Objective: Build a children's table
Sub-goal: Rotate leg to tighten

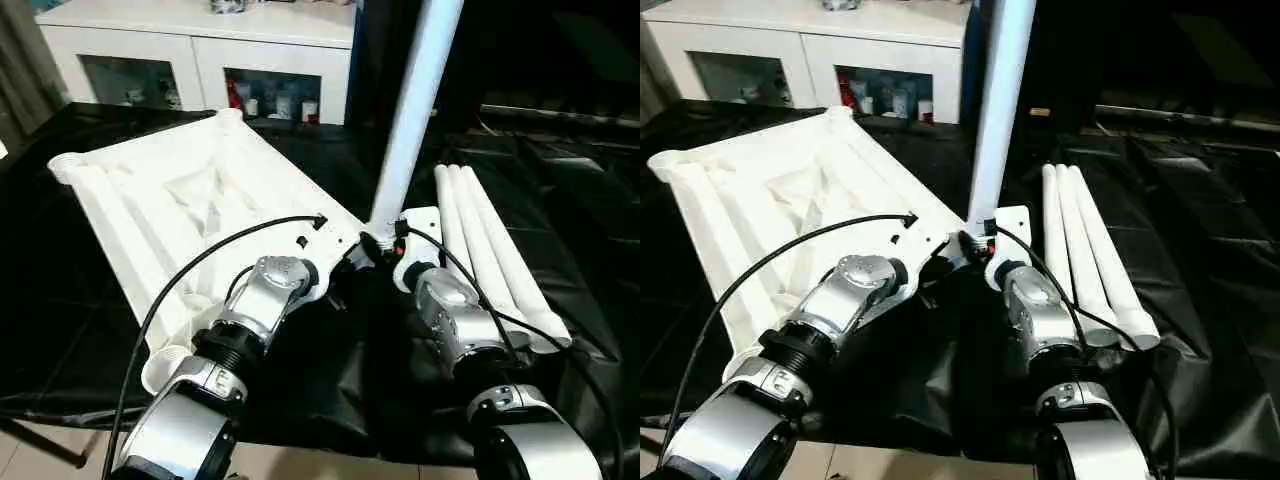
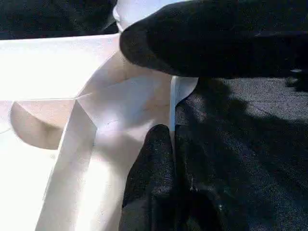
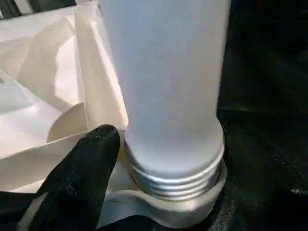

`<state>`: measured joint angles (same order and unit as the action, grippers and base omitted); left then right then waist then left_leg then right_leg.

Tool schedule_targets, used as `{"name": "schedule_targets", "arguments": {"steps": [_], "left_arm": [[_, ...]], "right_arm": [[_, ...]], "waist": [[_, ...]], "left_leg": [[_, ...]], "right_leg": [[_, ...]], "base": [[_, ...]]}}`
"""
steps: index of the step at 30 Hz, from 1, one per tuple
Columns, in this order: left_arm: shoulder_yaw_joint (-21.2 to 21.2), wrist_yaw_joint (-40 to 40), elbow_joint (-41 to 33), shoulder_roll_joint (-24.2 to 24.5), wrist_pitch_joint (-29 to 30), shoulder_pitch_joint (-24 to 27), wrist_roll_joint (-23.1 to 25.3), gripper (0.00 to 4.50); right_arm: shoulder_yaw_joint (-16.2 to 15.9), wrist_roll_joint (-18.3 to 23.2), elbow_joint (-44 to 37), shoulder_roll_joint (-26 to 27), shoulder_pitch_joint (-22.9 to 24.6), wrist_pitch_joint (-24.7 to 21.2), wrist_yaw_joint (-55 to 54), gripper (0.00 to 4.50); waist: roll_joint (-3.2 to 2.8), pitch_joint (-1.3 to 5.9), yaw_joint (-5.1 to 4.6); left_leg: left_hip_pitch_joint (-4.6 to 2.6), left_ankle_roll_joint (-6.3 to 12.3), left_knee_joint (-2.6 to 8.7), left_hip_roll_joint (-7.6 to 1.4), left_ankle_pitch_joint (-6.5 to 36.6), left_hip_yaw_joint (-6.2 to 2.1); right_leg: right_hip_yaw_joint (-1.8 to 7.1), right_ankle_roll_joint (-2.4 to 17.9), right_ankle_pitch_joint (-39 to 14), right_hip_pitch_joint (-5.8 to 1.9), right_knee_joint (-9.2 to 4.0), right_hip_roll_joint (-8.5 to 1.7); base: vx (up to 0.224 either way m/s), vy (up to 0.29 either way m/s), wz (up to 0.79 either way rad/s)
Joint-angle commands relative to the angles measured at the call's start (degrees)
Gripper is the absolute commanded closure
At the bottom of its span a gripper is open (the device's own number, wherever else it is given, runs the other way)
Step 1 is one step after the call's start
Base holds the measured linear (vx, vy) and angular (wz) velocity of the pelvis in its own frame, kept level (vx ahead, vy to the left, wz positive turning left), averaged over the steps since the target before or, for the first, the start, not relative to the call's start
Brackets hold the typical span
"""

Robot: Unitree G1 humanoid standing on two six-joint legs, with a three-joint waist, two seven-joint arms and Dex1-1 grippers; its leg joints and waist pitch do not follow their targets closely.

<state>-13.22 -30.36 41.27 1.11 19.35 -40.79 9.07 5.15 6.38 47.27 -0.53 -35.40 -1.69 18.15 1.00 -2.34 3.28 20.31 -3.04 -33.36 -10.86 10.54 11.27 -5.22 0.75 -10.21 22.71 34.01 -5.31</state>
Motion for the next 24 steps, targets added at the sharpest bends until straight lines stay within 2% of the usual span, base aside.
{"name": "schedule_targets", "arguments": {"steps": [1, 5, 7, 9, 11, 12, 13, 16, 17, 18, 19, 21, 23, 24], "left_arm": [[-0.3, 1.0, 0.9, -1.3, -1.1, 0.6, -0.5, 4.5], [-0.5, -0.1, 0.4, -0.6, -1.9, 0.7, -0.5, 4.5], [-1.1, -2.6, -0.5, 0.6, -2.6, 1.0, -0.6, 4.5], [-1.8, -4.9, -1.1, 1.8, -3.3, 1.4, -0.7, 4.5], [-2.3, -7.1, -1.7, 2.8, -4.4, 1.8, -0.9, 4.5], [-3.3, -11.6, -3.3, 4.9, -5.7, 2.8, -1.4, 4.5], [-4.0, -14.4, -4.3, 6.2, -6.2, 3.4, -1.7, 4.5], [-5.4, -22.8, -7.5, 9.4, -8.1, 5.2, -3.6, 4.5], [-5.4, -22.8, -7.5, 9.4, -8.1, 5.2, -3.6, 4.5], [-5.7, -26.8, -10.0, 10.8, -7.3, 6.2, -5.2, 4.5], [-6.0, -28.2, -10.9, 11.6, -7.1, 6.5, -5.5, 4.5], [-6.6, -30.1, -11.9, 12.7, -6.8, 6.9, -5.8, 4.5], [-6.5, -29.7, -11.4, 13.3, -7.2, 6.7, -5.3, 4.5], [-6.0, -29.5, -10.8, 13.7, -7.6, 6.5, -5.1, 4.5]], "right_arm": [[-2.6, 0.8, -1.4, 1.8, 0.5, -0.7, 5.3, 0.71], [-3.6, 0.3, -3.6, 0.3, 1.2, -0.9, 7.5, 0.39], [-6.3, -2.3, -5.9, -2.6, 2.5, -0.8, 10.0, 0.2], [-9.1, -4.8, -7.2, -5.4, 3.6, -0.2, 13.0, 0.2], [-10.3, -5.5, -7.9, -6.9, 4.2, 0.1, 15.2, 0.2], [-10.9, -5.6, -9.1, -8.9, 4.8, 0.3, 18.3, 0.2], [-11.1, -5.6, -9.7, -9.9, 5.0, 0.6, 19.8, 0.2], [-10.7, -4.3, -10.9, -11.1, 5.1, 1.0, 23.3, 0.2], [-10.7, -4.3, -10.9, -11.1, 5.1, 1.0, 23.3, 0.2], [-10.5, -2.7, -11.9, -11.5, 5.2, 0.5, 25.4, 0.2], [-10.4, -1.8, -12.3, -11.5, 5.2, 0.1, 26.3, 0.2], [-10.3, -0.6, -13.1, -11.6, 5.3, -0.6, 27.8, 0.2], [-10.9, -0.1, -13.4, -11.9, 5.4, -1.3, 30.1, 0.2], [-11.6, -0.3, -13.1, -12.0, 5.5, -1.6, 31.9, 0.2]], "waist": [[0.4, 2.85, -0.03], [0.45, 2.89, 0.01], [0.14, 3.02, 0.21], [0.37, 3.04, 0.18], [0.14, 3.01, 0.18], [0.18, 3.03, 0.26], [0.25, 3.02, 0.09], [-0.07, 3.15, 0.2], [-0.17, 3.15, 0.23], [-0.37, 3.27, 0.4], [-0.27, 3.24, 0.43], [-0.49, 3.29, 0.59], [-0.47, 3.29, 0.56], [-0.24, 3.18, 0.53]], "left_leg": [[-0.23, 1.9, 4.35, -2.46, 16.7, -1.46], [-0.17, 2.02, 4.31, -2.43, 16.2, -1.41], [-0.12, 2.21, 4.26, -2.48, 14.8, -1.4], [0.18, 2.67, 4.09, -2.35, 13.7, -1.32], [0.21, 2.93, 4.03, -2.35, 13.8, -1.25], [0.24, 3.23, 4.01, -2.31, 13.6, -1.36], [0.34, 3.55, 3.98, -2.31, 13.6, -1.22], [0.1, 3.42, 3.99, -2.59, 12.9, -1.26], [0.03, 3.35, 4.03, -2.71, 12.7, -1.26], [-0.49, 3.17, 3.99, -2.93, 12.2, -1.1], [-0.48, 3.35, 3.99, -2.98, 12.2, -1.03], [-0.23, 3.82, 3.96, -3.07, 10.2, -0.99], [-0.17, 3.83, 3.96, -2.98, 10.0, -1.0], [-0.06, 3.64, 3.91, -2.89, 10.9, -0.93]], "right_leg": [[2.89, 8.9, -21.3, -2.14, -5.31, -3.8], [2.96, 8.9, -20.7, -2.16, -5.28, -3.79], [2.97, 9.3, -18.4, -2.26, -4.99, -3.74], [2.92, 9.7, -16.5, -2.43, -4.83, -3.69], [2.99, 9.7, -16.5, -2.48, -4.84, -3.76], [2.89, 9.6, -17.3, -2.68, -4.96, -3.84], [2.97, 9.8, -17.3, -2.62, -4.97, -3.8], [3.02, 10.7, -16.2, -2.43, -4.69, -3.83], [3.05, 11.3, -15.1, -2.39, -4.56, -3.8], [3.09, 12.9, -11.6, -2.11, -4.16, -3.57], [3.16, 13.5, -10.4, -2.13, -3.97, -3.6], [3.16, 14.9, -5.5, -2.3, -3.2, -3.44], [3.1, 15.1, -5.2, -2.47, -3.17, -3.44], [3.14, 15.0, -6.4, -2.53, -3.3, -3.57]], "base": [[0.0, 0.0, 0.0], [0.0, 0.0, 0.0], [0.0, 0.0, 0.0], [0.0, 0.0, 0.0], [0.0, 0.0, 0.0], [0.0, 0.0, 0.0], [0.0, 0.0, 0.0], [0.0, 0.0, 0.0], [0.0, 0.0, 0.0], [0.0, 0.0, 0.0], [0.0, 0.0, 0.0], [0.0, 0.0, 0.0], [0.0, 0.0, 0.0], [0.0, 0.0, 0.0]]}}
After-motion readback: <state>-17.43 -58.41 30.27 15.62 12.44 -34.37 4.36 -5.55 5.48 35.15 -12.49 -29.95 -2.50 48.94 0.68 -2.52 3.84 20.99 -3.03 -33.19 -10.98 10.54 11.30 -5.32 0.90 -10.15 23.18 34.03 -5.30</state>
